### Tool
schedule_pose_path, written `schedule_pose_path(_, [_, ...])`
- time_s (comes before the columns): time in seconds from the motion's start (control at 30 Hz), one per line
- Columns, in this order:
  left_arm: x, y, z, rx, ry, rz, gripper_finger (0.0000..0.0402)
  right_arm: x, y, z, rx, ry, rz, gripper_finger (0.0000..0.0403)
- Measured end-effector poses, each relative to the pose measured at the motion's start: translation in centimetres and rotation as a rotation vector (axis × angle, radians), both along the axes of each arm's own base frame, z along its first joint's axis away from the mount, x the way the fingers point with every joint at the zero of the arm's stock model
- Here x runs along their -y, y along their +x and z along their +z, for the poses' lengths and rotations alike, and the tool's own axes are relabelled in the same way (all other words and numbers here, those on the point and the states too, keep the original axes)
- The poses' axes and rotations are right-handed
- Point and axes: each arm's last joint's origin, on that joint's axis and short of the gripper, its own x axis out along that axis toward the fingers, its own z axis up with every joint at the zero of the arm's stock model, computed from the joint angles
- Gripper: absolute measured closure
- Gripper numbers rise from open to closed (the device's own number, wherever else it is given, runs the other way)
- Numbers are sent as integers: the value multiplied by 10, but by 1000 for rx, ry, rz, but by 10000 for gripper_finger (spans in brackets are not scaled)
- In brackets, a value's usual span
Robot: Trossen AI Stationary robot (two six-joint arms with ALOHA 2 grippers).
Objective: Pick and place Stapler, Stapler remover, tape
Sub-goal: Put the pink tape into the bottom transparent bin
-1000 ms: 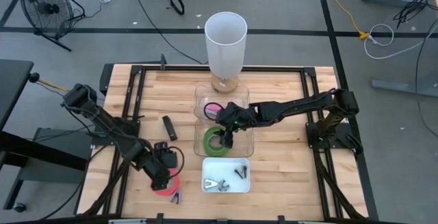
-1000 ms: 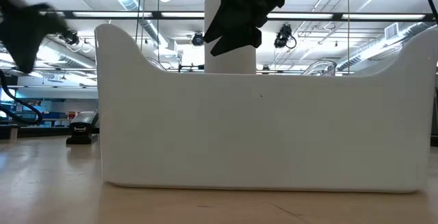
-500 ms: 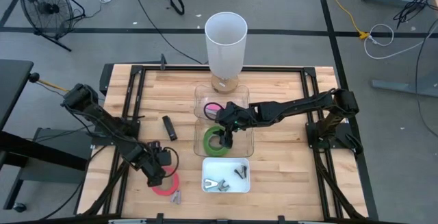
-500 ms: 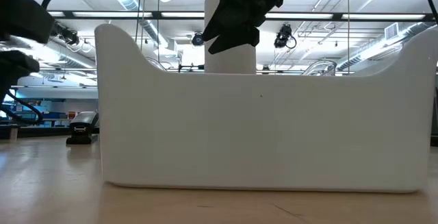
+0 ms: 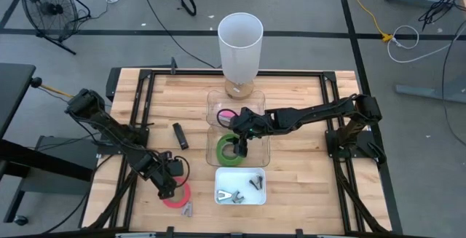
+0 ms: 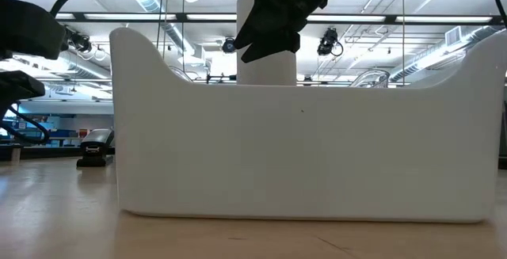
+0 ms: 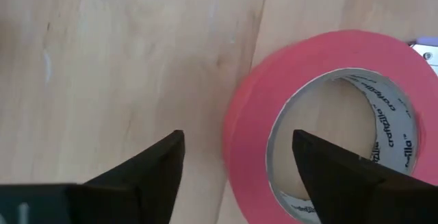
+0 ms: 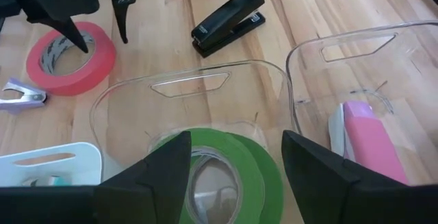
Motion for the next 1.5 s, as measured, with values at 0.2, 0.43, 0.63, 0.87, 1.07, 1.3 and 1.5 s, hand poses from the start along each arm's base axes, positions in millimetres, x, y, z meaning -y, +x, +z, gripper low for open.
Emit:
schedule_pose_path(0.2, [0,0,0,2,1,-6,174,0,0,0,0,0,0,175])
schedule_pose_path(0.43, [3,2,-6,-4,15,-9,193,0,0,0,0,0,0,175])
schedule_pose_path(0.63, [5,7,-22,-52,54,-7,204,0,0,0,-1,-1,1,175])
schedule_pose_path(0.87, [7,9,-14,-58,56,-38,319,0,0,0,-1,-1,1,175])
schedule_pose_path(1.07, [12,14,-3,-52,44,-48,319,0,0,0,-2,-1,1,175])
schedule_pose_path(1.3, [11,21,33,-140,149,-61,319,1,-8,5,-37,-18,13,175])
schedule_pose_path(1.5, [4,36,90,-105,350,-118,319,2,-19,11,-81,-22,14,175])
